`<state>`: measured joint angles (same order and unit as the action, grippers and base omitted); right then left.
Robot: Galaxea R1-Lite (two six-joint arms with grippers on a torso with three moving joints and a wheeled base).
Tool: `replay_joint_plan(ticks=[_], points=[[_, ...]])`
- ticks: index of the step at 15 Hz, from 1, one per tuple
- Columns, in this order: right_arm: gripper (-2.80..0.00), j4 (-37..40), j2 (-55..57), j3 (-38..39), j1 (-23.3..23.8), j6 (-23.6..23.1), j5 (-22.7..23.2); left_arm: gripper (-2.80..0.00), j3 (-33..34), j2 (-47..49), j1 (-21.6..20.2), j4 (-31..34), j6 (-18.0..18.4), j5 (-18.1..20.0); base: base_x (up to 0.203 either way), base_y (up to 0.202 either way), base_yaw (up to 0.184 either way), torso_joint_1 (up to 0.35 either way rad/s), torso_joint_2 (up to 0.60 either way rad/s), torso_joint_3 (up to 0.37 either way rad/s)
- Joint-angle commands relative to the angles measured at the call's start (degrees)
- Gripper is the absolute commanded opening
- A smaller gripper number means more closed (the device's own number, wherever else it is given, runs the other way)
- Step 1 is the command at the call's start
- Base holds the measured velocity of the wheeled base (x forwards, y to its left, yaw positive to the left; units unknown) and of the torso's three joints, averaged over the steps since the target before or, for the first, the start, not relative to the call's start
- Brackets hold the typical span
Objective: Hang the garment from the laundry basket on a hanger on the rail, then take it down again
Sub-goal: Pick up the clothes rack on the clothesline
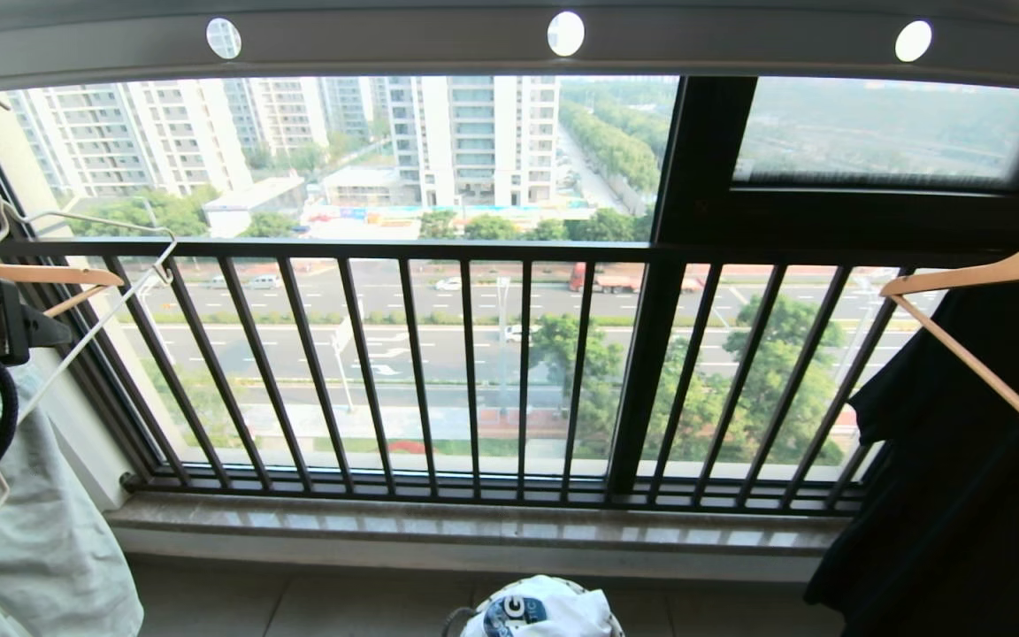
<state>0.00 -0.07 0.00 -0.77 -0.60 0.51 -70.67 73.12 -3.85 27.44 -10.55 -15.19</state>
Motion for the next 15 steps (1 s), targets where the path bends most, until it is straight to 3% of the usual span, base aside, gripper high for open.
replay_joint_plan(ticks=[1, 15], points=[[-2.80, -0.1, 0.1, 0.0, 0.0, 0.0, 0.0, -2.80, 0.0, -0.2, 0.1, 0.2, 0.0, -0.1, 0.000, 0.000, 0.000, 0.000, 0.00, 0.000], [-2.80, -0.1, 0.1, 0.0, 0.0, 0.0, 0.0, -2.80, -0.1, -2.1, 0.0, 0.2, 0.9, -0.3, 0.000, 0.000, 0.000, 0.000, 0.00, 0.000]])
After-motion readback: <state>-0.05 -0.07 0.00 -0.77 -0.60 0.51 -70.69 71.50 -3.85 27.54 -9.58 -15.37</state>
